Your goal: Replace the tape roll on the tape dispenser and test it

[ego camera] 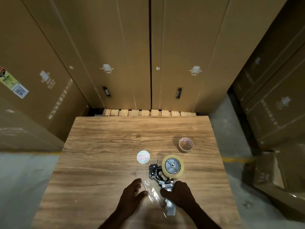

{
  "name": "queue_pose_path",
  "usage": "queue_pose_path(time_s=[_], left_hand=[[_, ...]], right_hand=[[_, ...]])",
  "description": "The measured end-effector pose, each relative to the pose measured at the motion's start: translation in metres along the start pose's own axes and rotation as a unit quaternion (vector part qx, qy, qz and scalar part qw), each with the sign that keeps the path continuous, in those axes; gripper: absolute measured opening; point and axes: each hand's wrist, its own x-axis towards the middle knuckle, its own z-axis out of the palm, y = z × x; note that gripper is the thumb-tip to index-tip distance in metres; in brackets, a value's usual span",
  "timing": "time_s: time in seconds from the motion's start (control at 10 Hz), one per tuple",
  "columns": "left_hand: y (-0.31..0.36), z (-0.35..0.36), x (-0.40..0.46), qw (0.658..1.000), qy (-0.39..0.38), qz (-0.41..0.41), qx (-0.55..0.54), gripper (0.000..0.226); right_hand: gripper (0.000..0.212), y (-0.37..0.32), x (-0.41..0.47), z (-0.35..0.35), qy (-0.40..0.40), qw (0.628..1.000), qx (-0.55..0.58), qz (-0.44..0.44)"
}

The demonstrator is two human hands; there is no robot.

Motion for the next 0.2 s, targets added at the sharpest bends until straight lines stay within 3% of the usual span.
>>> queue_pose_path(time_s=[0.1, 0.2], left_hand=[[0.008, -0.011, 0.002, 0.999, -0.003, 0.023, 0.036, 0.091], [0.016, -0.023, 0.016, 0.996, 0.019, 0.052, 0.072, 0.108]], right_hand=[[0.08, -0.001, -0.004, -0.007, 0.08, 0.99, -0.112, -0.027], [0.069, -0.009, 0.005, -0.018, 0.209, 0.956, -0.144, -0.149]])
